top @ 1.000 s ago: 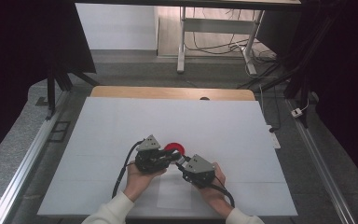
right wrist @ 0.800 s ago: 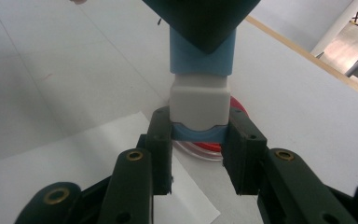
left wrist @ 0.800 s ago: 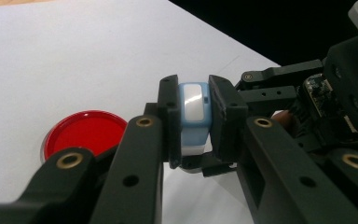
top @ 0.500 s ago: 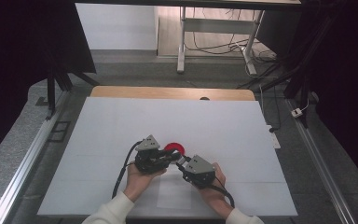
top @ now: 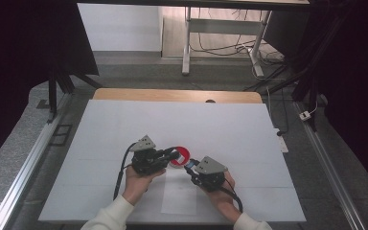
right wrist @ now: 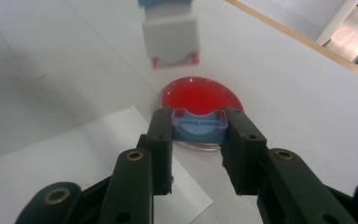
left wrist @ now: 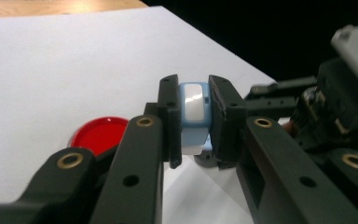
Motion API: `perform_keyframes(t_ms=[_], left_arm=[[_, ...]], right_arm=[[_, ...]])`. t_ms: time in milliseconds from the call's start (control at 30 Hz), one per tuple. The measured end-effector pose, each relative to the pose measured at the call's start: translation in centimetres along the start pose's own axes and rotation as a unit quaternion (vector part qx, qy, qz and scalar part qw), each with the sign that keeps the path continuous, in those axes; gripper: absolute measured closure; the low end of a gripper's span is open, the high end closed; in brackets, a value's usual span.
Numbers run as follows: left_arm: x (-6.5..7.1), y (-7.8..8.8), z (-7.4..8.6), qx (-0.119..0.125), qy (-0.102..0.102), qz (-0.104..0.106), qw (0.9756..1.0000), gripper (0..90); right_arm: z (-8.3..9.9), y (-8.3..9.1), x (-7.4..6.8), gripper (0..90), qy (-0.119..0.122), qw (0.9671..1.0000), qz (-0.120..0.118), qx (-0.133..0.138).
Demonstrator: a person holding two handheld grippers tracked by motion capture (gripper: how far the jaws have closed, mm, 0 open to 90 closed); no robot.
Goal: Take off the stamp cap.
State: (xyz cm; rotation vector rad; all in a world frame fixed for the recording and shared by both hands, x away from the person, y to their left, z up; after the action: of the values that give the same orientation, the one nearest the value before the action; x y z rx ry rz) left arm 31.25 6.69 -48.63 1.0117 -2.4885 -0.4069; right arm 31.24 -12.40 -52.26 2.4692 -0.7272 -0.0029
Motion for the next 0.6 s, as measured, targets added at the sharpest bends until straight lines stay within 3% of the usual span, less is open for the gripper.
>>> perform_keyframes(t_ms=[167, 600], left_arm=[[0.61, -0.31, 0.16, -0.007, -0.015, 0.001, 0.9999, 75.9], [0.46, -0.27, 0.21, -0.010, -0.019, -0.001, 0.9998, 75.8]], right_arm=[[0.30, 0.10, 0.34, 65.0, -0.011, 0.9999, -0.001, -0.002], [0.70, 0.60, 0.90, 64.9, -0.012, 0.9999, -0.003, 0.004]])
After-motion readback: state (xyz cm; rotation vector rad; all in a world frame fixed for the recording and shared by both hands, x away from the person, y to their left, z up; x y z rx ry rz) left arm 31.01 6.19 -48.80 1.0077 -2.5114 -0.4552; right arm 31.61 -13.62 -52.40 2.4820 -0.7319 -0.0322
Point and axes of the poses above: each handheld gripper's, and its own axes: y roughly backward along the jaws, z roughly out of its underside, x roughly to its right, the point moved 3 cm from there along -y, roughly forward along the jaws, and after that the axes turned 8 degrees about -z, right-handed, at the moved point
